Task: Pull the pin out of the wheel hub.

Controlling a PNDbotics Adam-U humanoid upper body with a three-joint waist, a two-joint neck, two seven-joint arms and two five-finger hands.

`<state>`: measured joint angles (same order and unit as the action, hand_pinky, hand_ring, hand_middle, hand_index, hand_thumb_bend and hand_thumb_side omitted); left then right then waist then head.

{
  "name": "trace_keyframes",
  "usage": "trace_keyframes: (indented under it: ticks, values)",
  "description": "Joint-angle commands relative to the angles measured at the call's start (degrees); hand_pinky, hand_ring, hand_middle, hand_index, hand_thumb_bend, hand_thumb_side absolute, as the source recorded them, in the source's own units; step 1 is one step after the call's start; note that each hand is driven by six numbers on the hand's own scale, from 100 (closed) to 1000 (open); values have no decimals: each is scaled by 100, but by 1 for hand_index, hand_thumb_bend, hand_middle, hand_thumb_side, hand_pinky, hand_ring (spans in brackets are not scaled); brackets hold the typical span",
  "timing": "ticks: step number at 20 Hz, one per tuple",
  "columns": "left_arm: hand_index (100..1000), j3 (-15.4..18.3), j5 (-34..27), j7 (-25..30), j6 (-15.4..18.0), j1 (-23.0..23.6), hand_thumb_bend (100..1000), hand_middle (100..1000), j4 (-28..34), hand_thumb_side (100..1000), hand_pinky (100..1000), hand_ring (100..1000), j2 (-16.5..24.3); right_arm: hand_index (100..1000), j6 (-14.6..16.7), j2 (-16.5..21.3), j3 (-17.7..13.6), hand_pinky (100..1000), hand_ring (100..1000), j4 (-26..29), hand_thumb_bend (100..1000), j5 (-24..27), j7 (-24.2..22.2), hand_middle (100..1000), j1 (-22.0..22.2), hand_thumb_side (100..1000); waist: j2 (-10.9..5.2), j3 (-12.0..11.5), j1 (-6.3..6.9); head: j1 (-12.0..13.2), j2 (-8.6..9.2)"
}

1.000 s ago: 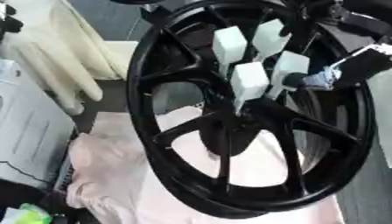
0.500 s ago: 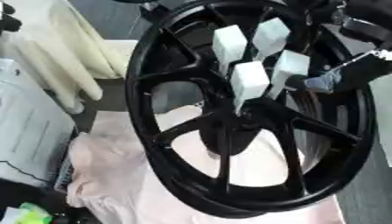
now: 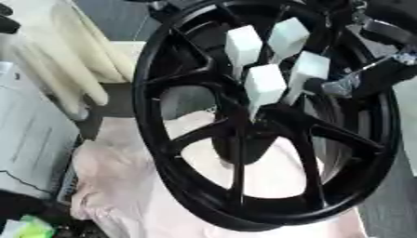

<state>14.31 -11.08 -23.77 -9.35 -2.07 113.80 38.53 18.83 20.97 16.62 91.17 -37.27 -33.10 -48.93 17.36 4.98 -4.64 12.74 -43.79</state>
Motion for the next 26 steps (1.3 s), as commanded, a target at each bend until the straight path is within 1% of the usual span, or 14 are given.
trace_keyframes:
  ticks: [1, 4, 6, 11, 17, 21, 22, 25, 26]
  values:
    - [703, 53, 12, 20, 9, -58, 253, 484, 79, 694, 595, 495, 89, 662, -21, 117, -80, 625, 507, 75, 471, -42, -13, 481, -57, 494, -69, -9, 51, -37, -33]
    - [703, 49, 10, 25, 11, -66, 253, 484, 79, 695, 597, 496, 84, 659, -26, 110, -78, 622, 505, 51, 471, -59, -29, 478, -34, 472, -69, -20, 54, -57, -33]
    - [703, 49, 10, 28, 10, -63, 251, 484, 79, 696, 597, 496, 79, 658, -31, 111, -79, 620, 504, 35, 466, -74, -34, 478, -22, 482, -71, -26, 55, -63, -33]
    - [703, 53, 9, 24, 1, -61, 249, 485, 79, 696, 598, 496, 69, 635, -55, 111, -82, 615, 494, 22, 458, -41, -22, 461, -3, 450, -76, -34, 60, -74, -33]
    - [702, 48, 5, 29, -7, -73, 248, 485, 79, 697, 600, 496, 61, 592, -242, 96, -83, 617, 481, 40, 451, 165, 51, 422, 1, 396, -77, -50, 67, -85, -33]
    - [702, 49, 4, 30, -10, -76, 248, 485, 79, 697, 600, 496, 55, 591, -350, 98, -72, 617, 481, 70, 451, 284, 56, 420, 1, 394, -77, -58, 68, -88, -33]
    - [702, 49, 4, 30, -11, -77, 246, 484, 79, 697, 600, 496, 54, 568, -364, 95, -71, 627, 504, 73, 445, 300, 52, 396, 3, 348, -76, -63, 68, -88, -33]
    - [702, 45, 2, 34, -21, -89, 246, 484, 79, 698, 601, 496, 51, 555, -411, 79, -68, 630, 511, 34, 450, 422, -11, 382, 12, 285, -71, -98, 67, -90, -33]
    - [702, 46, 4, 33, -25, -91, 246, 484, 79, 698, 601, 493, 48, 551, -421, 77, -66, 629, 510, 21, 437, 460, -44, 379, 17, 266, -70, -106, 67, -91, -33]
